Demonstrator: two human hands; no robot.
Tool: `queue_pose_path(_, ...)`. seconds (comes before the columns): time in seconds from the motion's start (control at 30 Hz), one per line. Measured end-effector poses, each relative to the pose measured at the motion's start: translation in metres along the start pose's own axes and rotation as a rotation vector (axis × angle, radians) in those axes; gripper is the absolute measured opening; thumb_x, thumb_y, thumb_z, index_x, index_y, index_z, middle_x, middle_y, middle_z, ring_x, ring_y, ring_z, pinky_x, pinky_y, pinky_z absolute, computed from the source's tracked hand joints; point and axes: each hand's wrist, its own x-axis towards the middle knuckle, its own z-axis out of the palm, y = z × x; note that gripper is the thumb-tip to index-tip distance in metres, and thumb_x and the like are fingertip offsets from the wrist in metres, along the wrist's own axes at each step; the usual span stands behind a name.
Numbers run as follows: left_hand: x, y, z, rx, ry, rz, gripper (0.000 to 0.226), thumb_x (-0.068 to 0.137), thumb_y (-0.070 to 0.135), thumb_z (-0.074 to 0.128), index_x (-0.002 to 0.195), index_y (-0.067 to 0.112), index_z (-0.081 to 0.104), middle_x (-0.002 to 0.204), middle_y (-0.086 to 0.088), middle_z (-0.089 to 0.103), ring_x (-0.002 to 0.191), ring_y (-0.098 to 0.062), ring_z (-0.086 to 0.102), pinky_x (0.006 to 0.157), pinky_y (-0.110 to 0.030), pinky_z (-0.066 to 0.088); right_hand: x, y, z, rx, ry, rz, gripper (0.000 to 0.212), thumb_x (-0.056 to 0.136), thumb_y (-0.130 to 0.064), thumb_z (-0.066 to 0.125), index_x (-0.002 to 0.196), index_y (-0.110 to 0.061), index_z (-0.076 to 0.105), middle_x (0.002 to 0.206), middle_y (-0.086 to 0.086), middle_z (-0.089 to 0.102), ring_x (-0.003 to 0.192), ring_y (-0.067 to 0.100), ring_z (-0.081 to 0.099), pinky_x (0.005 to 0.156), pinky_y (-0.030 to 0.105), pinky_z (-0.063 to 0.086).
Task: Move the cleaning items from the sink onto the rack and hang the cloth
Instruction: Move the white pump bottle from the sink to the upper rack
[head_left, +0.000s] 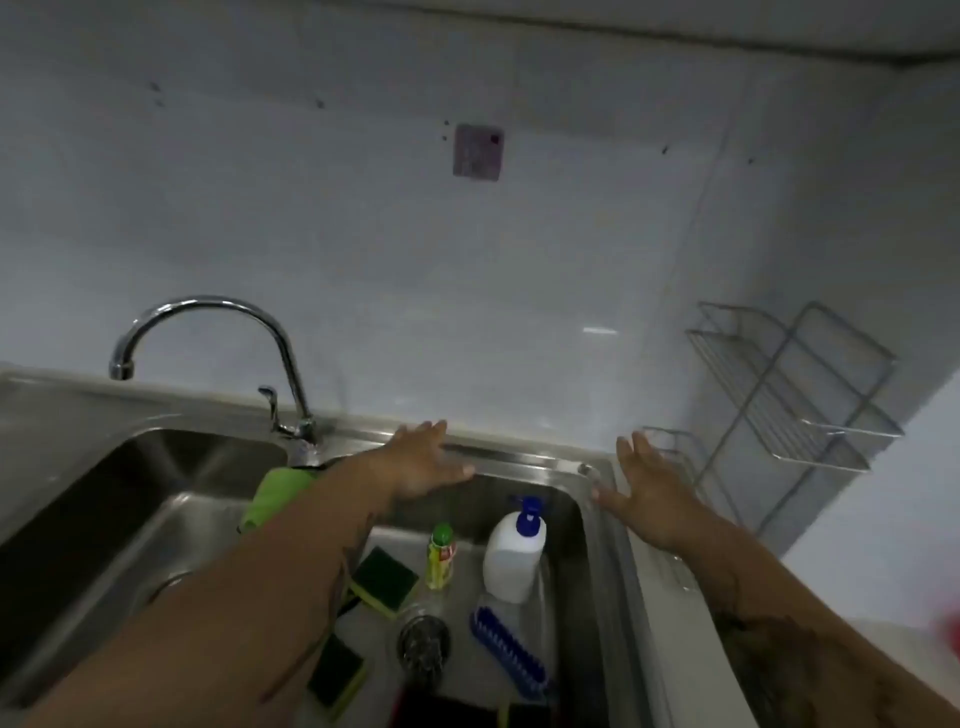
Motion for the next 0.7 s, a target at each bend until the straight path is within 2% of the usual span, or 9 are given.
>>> queue_pose_path(0.1,0.026,-0.01,0.045,-0.122,-0.107,-0.011,0.099,0.084,0.058,0.06,0.156,0.022,0.003,0.165,0.0,0.003,0.151,-0.022,0.008,0.121,-0.039,0.016,-0.004,0.021,0.044,0.006,-0.083,0.019,0.091,0.089,-0.048,0.057,0.153,-0.015,0.002,0.162,0.008,-0.001,0.148,0.026,0.005,0.117,0.036,0.011)
queue_pose_path(0.17,0.042,-0.016,0.079,-0.199,-0.166,-0.017,0.102,0.082,0.055,0.066,0.156,0.023,0.003,0.165,0.0,0.005,0.15,-0.021,0.015,0.119,-0.037,0.022,-0.008,0.039,0.078,-0.042,-0.144,0.07,0.092,0.089,-0.052,0.055,0.153,-0.011,0.002,0.162,0.012,-0.003,0.148,0.029,0.001,0.119,0.04,0.009)
queue_pose_path(0.27,0.066,-0.022,0.117,-0.287,-0.212,-0.009,0.103,0.082,0.044,0.071,0.157,0.022,0.004,0.164,0.0,0.007,0.149,-0.021,0.016,0.119,-0.038,0.022,-0.012,0.066,0.116,-0.186,-0.18,0.104,0.092,0.089,-0.057,0.05,0.153,-0.01,0.003,0.162,0.014,-0.002,0.148,0.032,-0.001,0.12,0.046,0.01)
queue_pose_path(0.37,0.09,-0.025,0.148,-0.284,-0.183,0.009,0.109,0.076,0.034,0.079,0.156,0.016,0.008,0.164,-0.002,0.007,0.15,-0.021,0.013,0.12,-0.038,0.017,-0.023,0.072,0.136,-0.308,-0.123,0.088,0.084,0.09,-0.058,0.044,0.153,-0.017,0.007,0.162,0.008,-0.005,0.148,0.031,0.001,0.118,0.051,0.012)
queue_pose_path(0.43,0.103,-0.023,0.16,-0.367,-0.164,0.02,0.108,0.07,0.025,0.084,0.154,0.015,0.018,0.159,-0.002,0.024,0.144,-0.023,0.029,0.116,-0.04,0.029,-0.025,0.071,0.143,-0.331,-0.039,0.099,0.079,0.091,-0.056,0.042,0.153,-0.022,0.008,0.162,0.004,-0.008,0.149,0.029,-0.001,0.117,0.051,0.008)
queue_pose_path(0.53,0.124,-0.027,0.176,-0.496,-0.149,0.06,0.091,0.065,0.011,0.085,0.142,0.023,0.039,0.133,0.001,0.053,0.123,-0.024,0.052,0.103,-0.04,0.044,-0.021,0.071,0.147,-0.331,-0.021,0.114,0.077,0.09,-0.055,0.043,0.153,-0.026,0.008,0.162,0.001,-0.01,0.149,0.027,-0.004,0.117,0.05,0.004)
queue_pose_path(0.63,0.141,-0.037,0.197,-0.559,-0.105,0.072,0.087,0.059,0.014,0.088,0.133,0.03,0.044,0.128,0.003,0.056,0.116,-0.021,0.054,0.099,-0.047,0.048,-0.02,0.075,0.149,-0.323,-0.022,0.126,0.077,0.089,-0.057,0.042,0.152,-0.029,0.009,0.162,-0.002,-0.011,0.149,0.024,-0.006,0.117,0.048,0.002)
queue_pose_path(0.7,0.146,-0.042,0.207,-0.513,-0.084,0.075,0.092,0.056,0.021,0.09,0.134,0.032,0.041,0.129,0.006,0.053,0.116,-0.019,0.052,0.097,-0.044,0.049,-0.02,0.077,0.151,-0.314,-0.016,0.13,0.078,0.088,-0.057,0.042,0.152,-0.029,0.008,0.162,-0.003,-0.011,0.149,0.023,-0.007,0.117,0.047,0.001)
